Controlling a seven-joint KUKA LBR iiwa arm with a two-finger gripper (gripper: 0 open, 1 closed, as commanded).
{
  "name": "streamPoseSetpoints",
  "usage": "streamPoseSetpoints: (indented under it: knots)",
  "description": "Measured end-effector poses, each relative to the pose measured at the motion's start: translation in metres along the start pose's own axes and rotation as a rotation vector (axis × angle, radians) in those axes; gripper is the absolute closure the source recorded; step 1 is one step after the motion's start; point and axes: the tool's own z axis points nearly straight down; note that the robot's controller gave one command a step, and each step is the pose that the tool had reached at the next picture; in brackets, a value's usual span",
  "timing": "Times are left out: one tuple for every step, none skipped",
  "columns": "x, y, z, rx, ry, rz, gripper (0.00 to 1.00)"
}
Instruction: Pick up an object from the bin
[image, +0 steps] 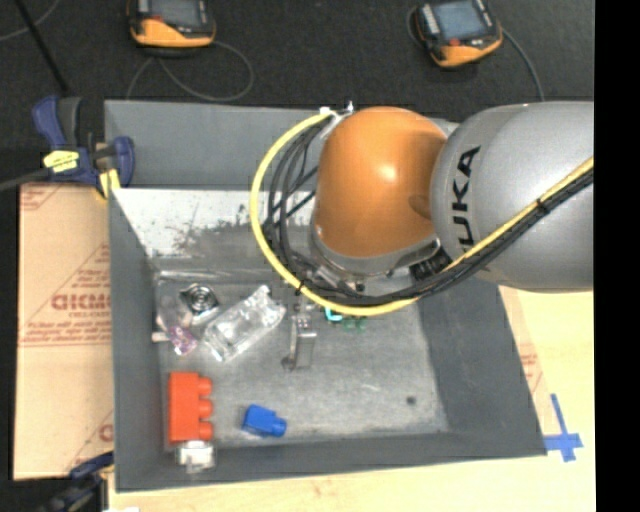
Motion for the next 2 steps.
streamPoseSetpoints:
  knots:
    - [-0.068,0.003,0.087,0.002,-0.005,-0.198,0.0]
    - [-0.072,-0.009,0.127,0.003,-0.005,-0.431,0.0]
